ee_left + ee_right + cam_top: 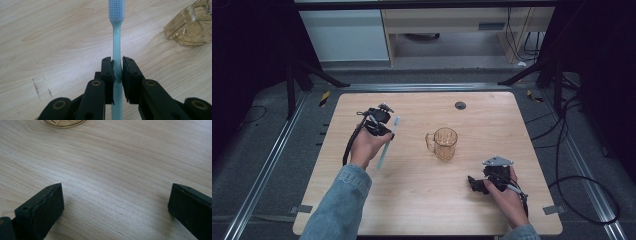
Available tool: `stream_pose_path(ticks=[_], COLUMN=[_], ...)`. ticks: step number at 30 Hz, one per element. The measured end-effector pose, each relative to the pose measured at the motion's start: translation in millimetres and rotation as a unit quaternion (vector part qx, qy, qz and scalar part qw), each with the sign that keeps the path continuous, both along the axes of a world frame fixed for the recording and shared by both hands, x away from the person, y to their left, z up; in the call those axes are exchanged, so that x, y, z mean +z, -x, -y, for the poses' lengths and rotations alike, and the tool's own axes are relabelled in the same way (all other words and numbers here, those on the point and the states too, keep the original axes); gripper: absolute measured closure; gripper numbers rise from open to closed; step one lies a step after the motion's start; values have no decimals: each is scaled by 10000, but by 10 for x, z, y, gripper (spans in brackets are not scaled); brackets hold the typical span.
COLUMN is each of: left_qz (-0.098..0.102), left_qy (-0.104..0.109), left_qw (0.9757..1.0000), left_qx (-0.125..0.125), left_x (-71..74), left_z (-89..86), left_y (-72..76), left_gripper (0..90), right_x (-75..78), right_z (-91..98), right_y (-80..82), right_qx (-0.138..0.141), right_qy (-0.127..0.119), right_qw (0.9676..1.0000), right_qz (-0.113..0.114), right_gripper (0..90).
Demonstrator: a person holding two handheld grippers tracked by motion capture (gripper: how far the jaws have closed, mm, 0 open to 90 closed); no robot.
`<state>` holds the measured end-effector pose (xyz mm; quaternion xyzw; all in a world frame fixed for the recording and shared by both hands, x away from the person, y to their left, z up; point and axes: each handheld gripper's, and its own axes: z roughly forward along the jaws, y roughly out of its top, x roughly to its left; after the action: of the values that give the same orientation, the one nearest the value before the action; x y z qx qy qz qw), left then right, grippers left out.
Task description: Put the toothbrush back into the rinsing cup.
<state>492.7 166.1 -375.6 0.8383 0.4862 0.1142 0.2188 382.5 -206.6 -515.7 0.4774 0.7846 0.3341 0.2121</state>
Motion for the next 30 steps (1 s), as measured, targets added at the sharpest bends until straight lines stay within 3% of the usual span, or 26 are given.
stream_pose_path(ticks=[10, 19, 30], left_qz=[291, 405, 717], left_qy=[112, 183, 305], left_qw=[9994, 9986, 9964], left_qx=[-174, -270, -324], left_x=[159, 204, 311], left_z=[181, 298, 421], left_y=[26, 41, 58], left_gripper=[793, 793, 793], right_x=[0, 0, 2], right_z=[0, 3, 3], right_y=[0, 0, 2], right_qx=[1, 22, 18], right_qy=[1, 9, -34], right_qw=[10000, 10000, 10000], right_qz=[3, -2, -9], right_gripper=[7, 7, 7])
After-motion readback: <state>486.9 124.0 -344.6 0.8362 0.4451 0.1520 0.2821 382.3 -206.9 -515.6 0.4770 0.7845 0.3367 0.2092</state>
